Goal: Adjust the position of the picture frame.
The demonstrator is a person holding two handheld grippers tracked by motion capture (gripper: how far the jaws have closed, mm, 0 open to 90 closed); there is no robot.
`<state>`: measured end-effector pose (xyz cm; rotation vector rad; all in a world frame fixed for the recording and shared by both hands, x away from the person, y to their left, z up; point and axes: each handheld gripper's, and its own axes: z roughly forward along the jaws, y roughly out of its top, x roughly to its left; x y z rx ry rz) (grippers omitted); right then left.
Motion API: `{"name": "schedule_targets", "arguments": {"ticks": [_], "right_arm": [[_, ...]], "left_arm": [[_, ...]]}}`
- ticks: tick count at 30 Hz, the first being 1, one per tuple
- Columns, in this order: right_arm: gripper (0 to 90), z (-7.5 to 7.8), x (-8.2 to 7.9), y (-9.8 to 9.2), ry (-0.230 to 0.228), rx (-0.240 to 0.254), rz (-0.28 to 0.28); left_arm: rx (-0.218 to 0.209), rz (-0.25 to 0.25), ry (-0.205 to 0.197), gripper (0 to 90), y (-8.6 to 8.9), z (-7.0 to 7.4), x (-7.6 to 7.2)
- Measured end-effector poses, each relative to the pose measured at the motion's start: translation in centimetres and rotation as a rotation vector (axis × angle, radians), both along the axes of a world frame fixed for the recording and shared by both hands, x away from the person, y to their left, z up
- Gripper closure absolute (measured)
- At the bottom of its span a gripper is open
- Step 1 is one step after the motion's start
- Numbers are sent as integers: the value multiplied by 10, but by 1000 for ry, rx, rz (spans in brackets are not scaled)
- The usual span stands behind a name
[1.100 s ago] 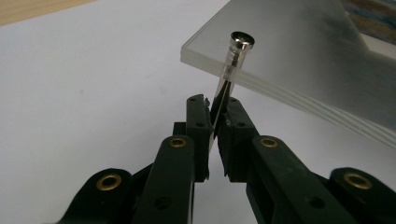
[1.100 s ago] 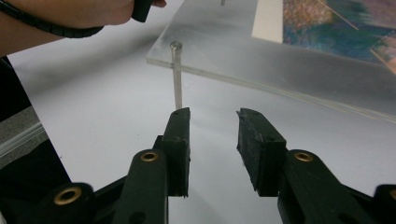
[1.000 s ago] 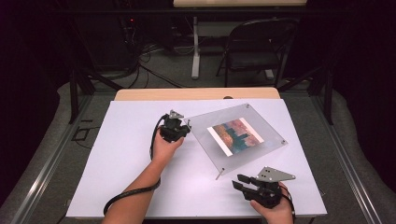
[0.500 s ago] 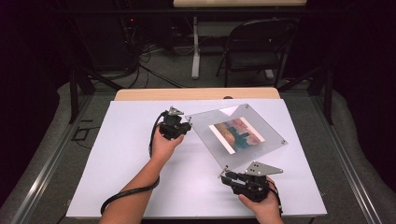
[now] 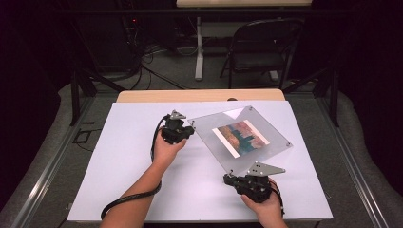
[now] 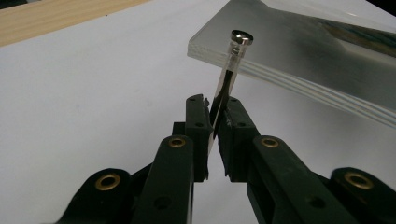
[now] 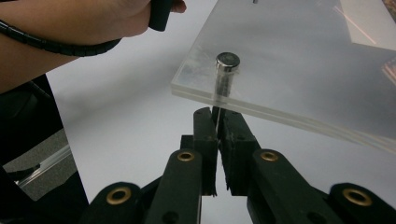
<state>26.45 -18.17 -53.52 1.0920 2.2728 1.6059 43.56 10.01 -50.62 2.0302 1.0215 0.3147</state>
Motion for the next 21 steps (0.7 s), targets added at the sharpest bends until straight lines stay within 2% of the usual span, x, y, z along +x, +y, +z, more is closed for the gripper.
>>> {"name": "schedule_targets", "arguments": {"ticks": [9, 12, 16, 20, 21], "right_arm": [[857, 5, -2, -4, 1, 2, 12], [856, 6, -1, -5, 2, 8, 11], [856, 8, 2, -13, 17, 34, -18], [856, 10, 6, -23, 21, 54, -60], [856, 11, 7, -25, 17, 57, -70]], "left_arm": [[-14, -20, -17, 834, 8, 3, -9], [-4, -32, -25, 838, 13, 4, -13], [-6, -43, -32, 848, 28, 7, -27], [-19, -50, -27, 855, 35, 8, -36], [-39, -48, -27, 855, 38, 8, -43]]}}
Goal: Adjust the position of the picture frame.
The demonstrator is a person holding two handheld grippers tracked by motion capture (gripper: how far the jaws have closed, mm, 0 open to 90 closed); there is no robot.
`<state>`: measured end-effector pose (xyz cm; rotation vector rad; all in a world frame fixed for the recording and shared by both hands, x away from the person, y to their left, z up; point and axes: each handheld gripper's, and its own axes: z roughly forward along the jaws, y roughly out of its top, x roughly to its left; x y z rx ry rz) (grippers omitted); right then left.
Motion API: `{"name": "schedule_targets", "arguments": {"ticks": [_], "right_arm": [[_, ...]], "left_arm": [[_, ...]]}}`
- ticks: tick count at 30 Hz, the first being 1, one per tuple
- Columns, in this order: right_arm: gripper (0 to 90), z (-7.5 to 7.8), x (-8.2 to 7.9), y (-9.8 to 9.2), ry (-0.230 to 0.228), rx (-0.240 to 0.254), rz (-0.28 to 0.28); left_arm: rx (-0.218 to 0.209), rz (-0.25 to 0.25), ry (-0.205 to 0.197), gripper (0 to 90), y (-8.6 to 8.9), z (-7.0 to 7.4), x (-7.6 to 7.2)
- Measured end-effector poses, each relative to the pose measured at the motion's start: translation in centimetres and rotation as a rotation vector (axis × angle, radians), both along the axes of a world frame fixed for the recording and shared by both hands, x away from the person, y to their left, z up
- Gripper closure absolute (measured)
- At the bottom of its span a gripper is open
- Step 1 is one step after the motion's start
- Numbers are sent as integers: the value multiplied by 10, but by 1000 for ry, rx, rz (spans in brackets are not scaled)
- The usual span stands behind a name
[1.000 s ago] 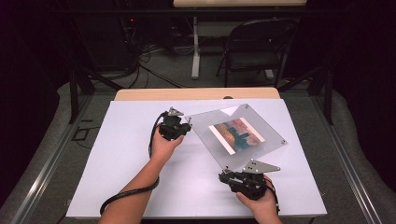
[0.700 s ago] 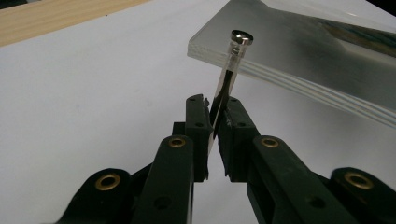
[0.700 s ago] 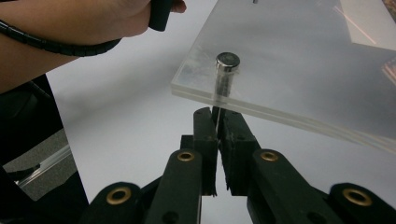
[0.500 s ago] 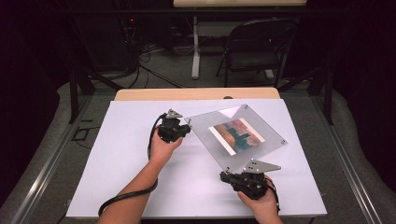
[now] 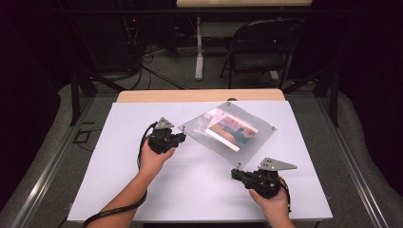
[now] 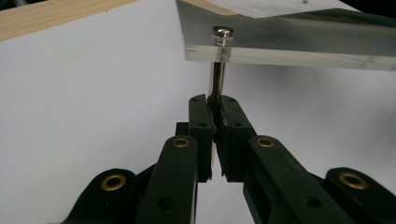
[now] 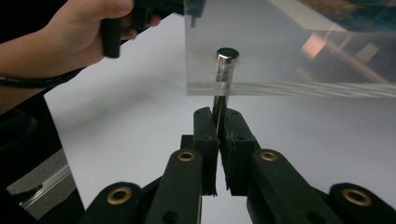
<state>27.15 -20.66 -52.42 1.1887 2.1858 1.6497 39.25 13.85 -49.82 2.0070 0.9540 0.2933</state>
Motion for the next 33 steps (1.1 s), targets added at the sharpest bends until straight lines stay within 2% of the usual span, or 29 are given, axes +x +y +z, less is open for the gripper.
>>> {"name": "schedule_targets", "arguments": {"ticks": [5, 17, 21, 23, 30, 33], "right_arm": [[856, 3, 4, -7, 1, 0, -19], [857, 7, 17, -17, -3, -7, -52], [857, 7, 22, -18, -7, -17, -62], [857, 8, 25, -18, -10, -27, -68], [857, 9, 33, -16, -23, -46, -88], [858, 6, 36, -15, -19, -59, -93]], "left_arm": [[-32, 13, 14, 857, 7, 1, -15], [-104, 1, 32, 856, 22, -2, -49], [-104, -2, 26, 853, 24, -3, -59], [-123, 0, 32, 853, 26, -4, -66], [-139, 1, 27, 848, 28, -6, -83], [-126, -5, 26, 847, 28, -8, -89]]}}
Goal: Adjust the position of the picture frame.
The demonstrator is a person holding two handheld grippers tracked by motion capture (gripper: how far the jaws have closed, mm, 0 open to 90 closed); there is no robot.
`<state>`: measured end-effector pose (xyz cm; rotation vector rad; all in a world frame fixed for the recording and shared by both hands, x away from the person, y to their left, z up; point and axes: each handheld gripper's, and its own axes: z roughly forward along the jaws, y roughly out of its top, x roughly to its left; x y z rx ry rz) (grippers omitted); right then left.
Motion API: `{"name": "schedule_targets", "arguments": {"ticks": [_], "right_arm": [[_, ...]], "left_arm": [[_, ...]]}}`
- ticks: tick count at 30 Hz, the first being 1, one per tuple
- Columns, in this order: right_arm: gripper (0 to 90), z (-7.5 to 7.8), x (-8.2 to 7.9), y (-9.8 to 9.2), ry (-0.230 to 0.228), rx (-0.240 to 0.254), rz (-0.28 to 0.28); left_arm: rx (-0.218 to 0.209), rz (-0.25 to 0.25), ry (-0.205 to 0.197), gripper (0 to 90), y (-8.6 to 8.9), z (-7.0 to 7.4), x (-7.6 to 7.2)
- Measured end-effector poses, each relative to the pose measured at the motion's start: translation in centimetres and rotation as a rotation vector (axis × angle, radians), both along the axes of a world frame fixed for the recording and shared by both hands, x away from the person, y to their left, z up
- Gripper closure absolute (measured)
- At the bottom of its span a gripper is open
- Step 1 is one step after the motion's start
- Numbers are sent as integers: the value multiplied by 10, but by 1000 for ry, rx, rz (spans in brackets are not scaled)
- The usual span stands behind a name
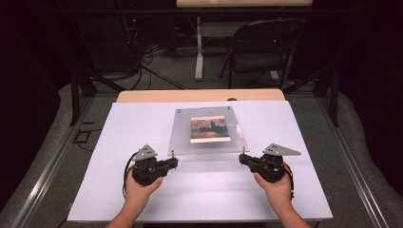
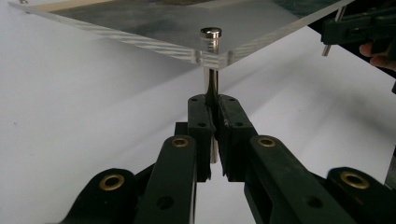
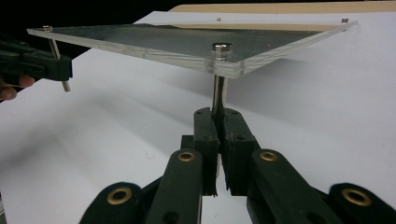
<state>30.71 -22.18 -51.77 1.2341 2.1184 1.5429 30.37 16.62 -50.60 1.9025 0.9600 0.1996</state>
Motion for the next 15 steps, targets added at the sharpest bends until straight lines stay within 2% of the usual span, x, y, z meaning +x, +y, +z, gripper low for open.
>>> {"name": "schedule_targets", "arguments": {"ticks": [7, 15], "right_arm": [[858, -2, 2, 6, -10, -17, 7], [857, -3, 16, 16, -10, -11, -2]], "left_arm": [[-6, 28, 4, 850, 5, -4, 5], [-10, 74, 10, 853, 11, -4, 24]]}}
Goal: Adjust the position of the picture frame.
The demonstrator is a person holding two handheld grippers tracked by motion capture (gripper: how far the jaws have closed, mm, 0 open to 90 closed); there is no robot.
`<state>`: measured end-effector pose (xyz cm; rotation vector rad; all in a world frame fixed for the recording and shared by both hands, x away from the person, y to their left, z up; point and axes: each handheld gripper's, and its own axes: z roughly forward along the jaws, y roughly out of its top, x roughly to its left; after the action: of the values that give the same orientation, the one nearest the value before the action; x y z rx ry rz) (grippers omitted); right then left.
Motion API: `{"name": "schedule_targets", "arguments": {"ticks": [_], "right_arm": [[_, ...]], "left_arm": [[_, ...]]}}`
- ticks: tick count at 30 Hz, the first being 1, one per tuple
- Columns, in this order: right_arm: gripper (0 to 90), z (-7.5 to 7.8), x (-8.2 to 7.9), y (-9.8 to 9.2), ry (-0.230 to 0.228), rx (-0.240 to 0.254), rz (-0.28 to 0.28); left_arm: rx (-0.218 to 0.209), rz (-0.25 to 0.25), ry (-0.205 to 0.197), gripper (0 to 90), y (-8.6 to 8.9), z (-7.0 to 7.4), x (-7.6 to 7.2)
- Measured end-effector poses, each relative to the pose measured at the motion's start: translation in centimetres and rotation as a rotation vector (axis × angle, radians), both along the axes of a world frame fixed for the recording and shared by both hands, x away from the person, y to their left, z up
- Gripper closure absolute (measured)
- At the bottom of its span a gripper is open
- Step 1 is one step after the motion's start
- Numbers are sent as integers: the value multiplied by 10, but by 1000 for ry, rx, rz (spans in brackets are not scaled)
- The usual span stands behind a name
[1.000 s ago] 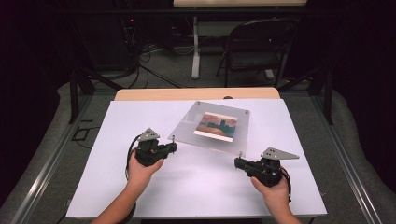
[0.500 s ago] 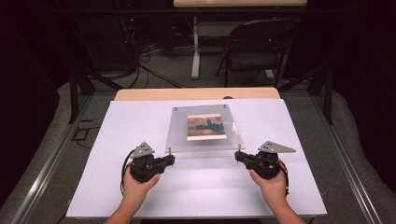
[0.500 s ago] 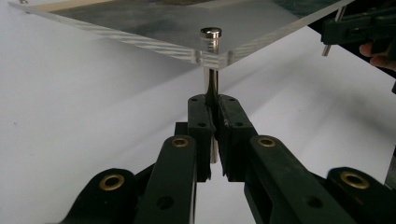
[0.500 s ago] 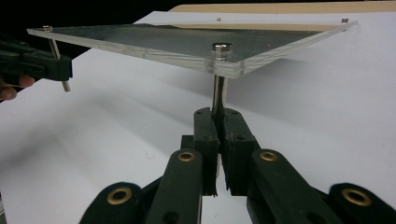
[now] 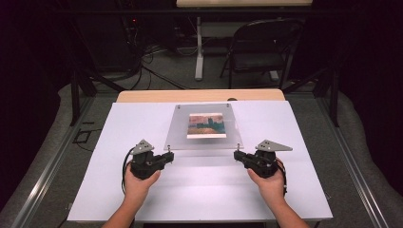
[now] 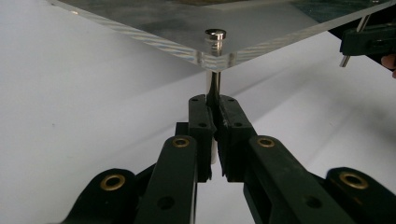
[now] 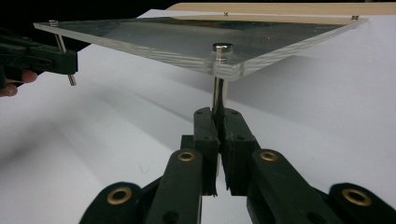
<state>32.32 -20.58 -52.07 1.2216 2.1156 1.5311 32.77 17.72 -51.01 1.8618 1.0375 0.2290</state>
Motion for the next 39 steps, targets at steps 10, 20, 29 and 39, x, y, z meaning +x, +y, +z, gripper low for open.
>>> {"name": "schedule_targets", "arguments": {"ticks": [10, 20, 29, 39], "right_arm": [[857, 0, 16, 5, 5, -2, -16], [856, -12, 17, 4, 14, -34, -32], [852, -27, 14, 7, 53, -90, -34], [851, -35, 18, 11, 67, -120, -39]], "left_arm": [[-4, 23, 6, 855, 0, 0, 17], [26, 10, 24, 855, -5, -15, 16], [82, 1, 43, 855, -9, -31, 13], [105, 4, 55, 855, -10, -37, 14]]}}
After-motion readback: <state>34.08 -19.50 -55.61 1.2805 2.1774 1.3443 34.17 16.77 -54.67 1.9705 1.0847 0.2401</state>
